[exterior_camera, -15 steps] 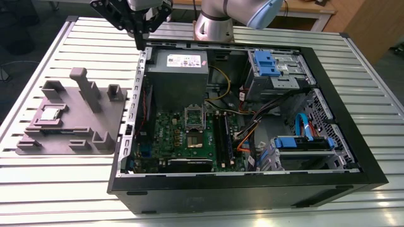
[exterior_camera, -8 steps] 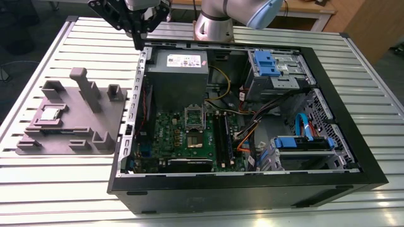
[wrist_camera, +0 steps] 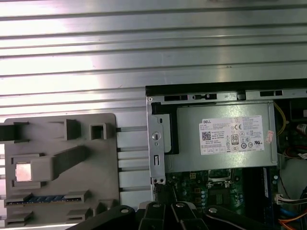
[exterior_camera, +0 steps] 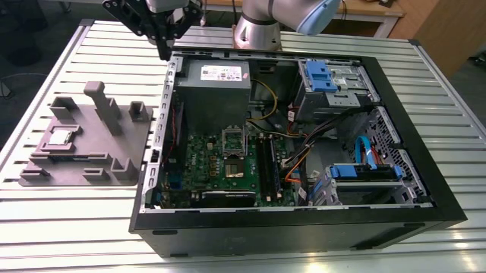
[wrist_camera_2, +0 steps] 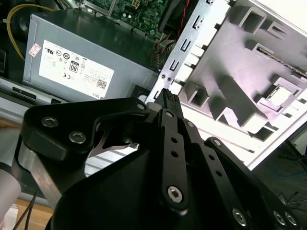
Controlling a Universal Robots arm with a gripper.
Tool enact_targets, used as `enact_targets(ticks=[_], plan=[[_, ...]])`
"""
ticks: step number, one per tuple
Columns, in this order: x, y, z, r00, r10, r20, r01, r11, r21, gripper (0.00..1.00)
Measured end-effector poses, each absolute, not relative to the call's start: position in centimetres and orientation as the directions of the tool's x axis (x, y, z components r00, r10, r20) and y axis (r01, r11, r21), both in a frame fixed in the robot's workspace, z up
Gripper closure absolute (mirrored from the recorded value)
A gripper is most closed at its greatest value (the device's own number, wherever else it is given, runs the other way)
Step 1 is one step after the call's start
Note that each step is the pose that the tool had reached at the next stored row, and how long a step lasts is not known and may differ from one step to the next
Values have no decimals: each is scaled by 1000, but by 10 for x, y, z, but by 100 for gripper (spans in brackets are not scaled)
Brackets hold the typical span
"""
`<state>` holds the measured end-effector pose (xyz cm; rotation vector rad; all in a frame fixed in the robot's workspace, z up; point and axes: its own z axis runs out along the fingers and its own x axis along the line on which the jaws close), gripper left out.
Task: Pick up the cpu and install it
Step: 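Reach for the cpu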
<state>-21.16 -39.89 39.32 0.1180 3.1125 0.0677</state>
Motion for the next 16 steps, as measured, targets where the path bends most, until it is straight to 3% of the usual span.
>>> enact_targets(ticks=[16], plan=[[-219,-399,393,-997,76,-24,75,996,44,90]])
